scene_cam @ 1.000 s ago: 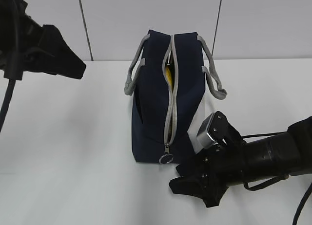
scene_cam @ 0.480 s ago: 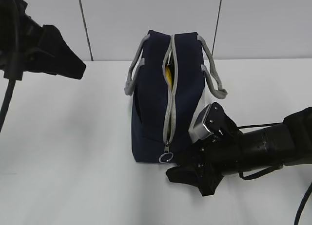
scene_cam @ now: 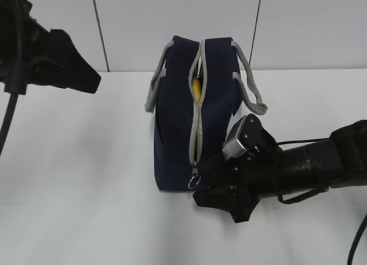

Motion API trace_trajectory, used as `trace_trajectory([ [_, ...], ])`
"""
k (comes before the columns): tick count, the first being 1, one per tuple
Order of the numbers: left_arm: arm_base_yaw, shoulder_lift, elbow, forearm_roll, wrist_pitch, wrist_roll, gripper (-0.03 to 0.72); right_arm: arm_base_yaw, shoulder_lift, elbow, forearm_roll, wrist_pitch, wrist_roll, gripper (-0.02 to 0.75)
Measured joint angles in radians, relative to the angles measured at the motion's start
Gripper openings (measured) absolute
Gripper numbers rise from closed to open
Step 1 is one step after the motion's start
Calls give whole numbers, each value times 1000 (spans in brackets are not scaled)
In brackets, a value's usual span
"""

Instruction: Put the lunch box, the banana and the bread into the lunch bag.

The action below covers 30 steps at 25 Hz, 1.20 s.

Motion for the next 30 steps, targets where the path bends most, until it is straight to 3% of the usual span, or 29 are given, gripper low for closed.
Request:
trace_trajectory([
  [20, 0, 0, 0, 0, 0, 0, 424, 0, 0, -2, -6, 12, 20, 389],
  [30, 0, 0, 0, 0, 0, 1, 424, 0, 66, -2, -2, 134, 20, 389],
])
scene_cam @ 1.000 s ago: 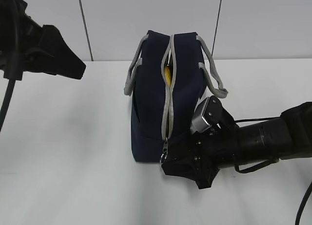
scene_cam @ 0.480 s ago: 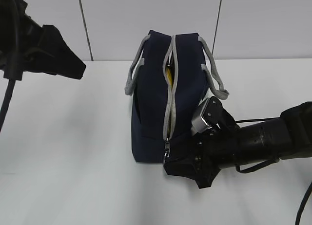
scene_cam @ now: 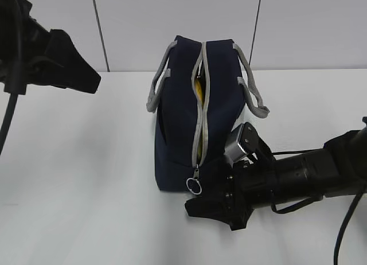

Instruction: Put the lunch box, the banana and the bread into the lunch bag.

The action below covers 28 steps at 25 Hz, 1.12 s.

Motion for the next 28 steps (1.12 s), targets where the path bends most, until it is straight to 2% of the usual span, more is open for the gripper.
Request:
trace_trajectory([
  [5, 0, 0, 0, 0, 0, 0, 424, 0, 11, -4, 0, 4, 0, 382],
  [11, 0, 0, 0, 0, 0, 0, 424, 0, 11, -8, 2, -10, 4, 291],
  [16, 0, 0, 0, 0, 0, 0, 424, 0, 11, -10, 2, -22, 22, 262],
  [20, 0, 0, 0, 0, 0, 0, 424, 0, 11, -10, 2, -42, 45, 210],
  [28, 0, 0, 0, 0, 1, 0, 424, 0, 11, -39, 2, -56, 71, 199],
])
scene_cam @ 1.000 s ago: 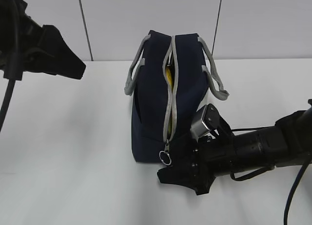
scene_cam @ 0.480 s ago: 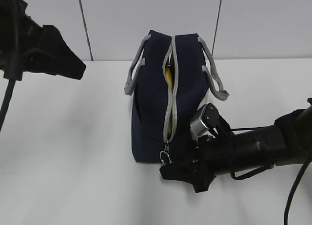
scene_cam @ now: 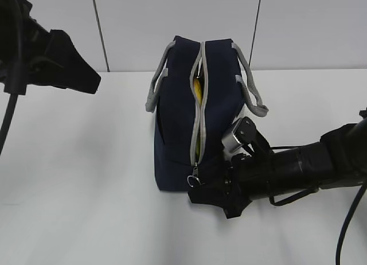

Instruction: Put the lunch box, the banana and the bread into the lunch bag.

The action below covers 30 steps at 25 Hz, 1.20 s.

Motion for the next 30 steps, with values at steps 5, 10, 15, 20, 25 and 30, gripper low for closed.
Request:
trace_trajectory([
  [5, 0, 0, 0, 0, 0, 0, 424, 0, 1, -5, 0, 0, 6, 197],
  [10, 0, 0, 0, 0, 0, 0, 424, 0, 1, -5, 0, 0, 11, 47],
  [15, 0, 0, 0, 1, 1, 0, 424, 0, 1, -5, -14, 0, 57, 0],
  [20, 0, 0, 0, 1, 2, 0, 424, 0, -34, -5, -81, -56, 157, 0],
  [25, 0, 0, 0, 1, 2, 0, 424, 0, -79, -5, -149, -86, 257, 0],
  [30, 0, 0, 0, 1, 3, 0, 424, 0, -96, -5, -234, -86, 352, 0],
])
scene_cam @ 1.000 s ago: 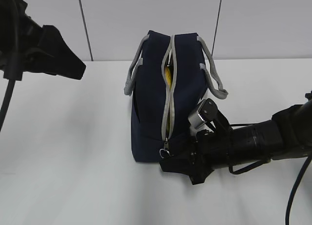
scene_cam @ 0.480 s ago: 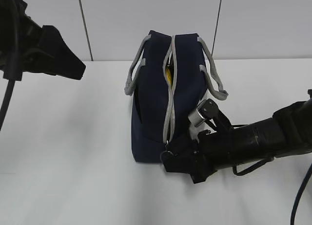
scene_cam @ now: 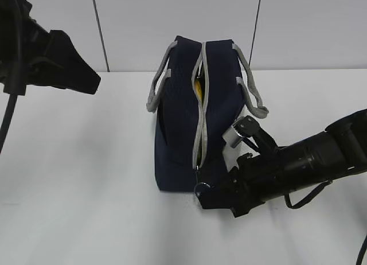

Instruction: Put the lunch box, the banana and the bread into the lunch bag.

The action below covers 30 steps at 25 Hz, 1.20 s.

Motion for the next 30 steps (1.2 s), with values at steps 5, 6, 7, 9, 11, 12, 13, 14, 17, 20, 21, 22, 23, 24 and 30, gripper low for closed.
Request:
trace_trajectory([
  [5, 0, 0, 0, 1, 1, 0, 424, 0, -43, 0, -57, -1, 62, 0],
  [6, 0, 0, 0, 1, 1, 0, 424, 0, -60, 0, -61, -2, 65, 0],
  [7, 0, 0, 0, 2, 1, 0, 424, 0, -75, 0, -61, -2, 68, 0],
  [9, 0, 0, 0, 3, 1, 0, 424, 0, -108, 0, -66, -2, 73, 0],
  [11, 0, 0, 0, 3, 1, 0, 424, 0, -136, 0, -68, -2, 83, 0],
  [12, 0, 0, 0, 3, 1, 0, 424, 0, -145, 0, -72, -2, 88, 0],
  [13, 0, 0, 0, 4, 1, 0, 424, 0, -150, 0, -76, -2, 90, 0],
  [14, 0, 0, 0, 4, 1, 0, 424, 0, -160, 0, -81, -2, 97, 0],
  [17, 0, 0, 0, 4, 1, 0, 424, 0, -177, 0, -97, -2, 108, 0],
  [20, 0, 0, 0, 4, 0, 0, 424, 0, -202, 0, -105, -5, 111, 0],
  [21, 0, 0, 0, 4, 0, 0, 424, 0, -212, 0, -105, -7, 113, 0],
  [22, 0, 0, 0, 4, 0, 0, 424, 0, -224, 0, -105, -14, 113, 0],
  [23, 0, 0, 0, 4, 0, 0, 424, 0, -233, 0, -105, -21, 113, 0],
  [24, 0, 0, 0, 4, 0, 0, 424, 0, -242, 0, -107, -26, 113, 0],
  [30, 0, 0, 0, 4, -2, 0, 417, 0, -256, -39, -117, -35, 117, 0],
])
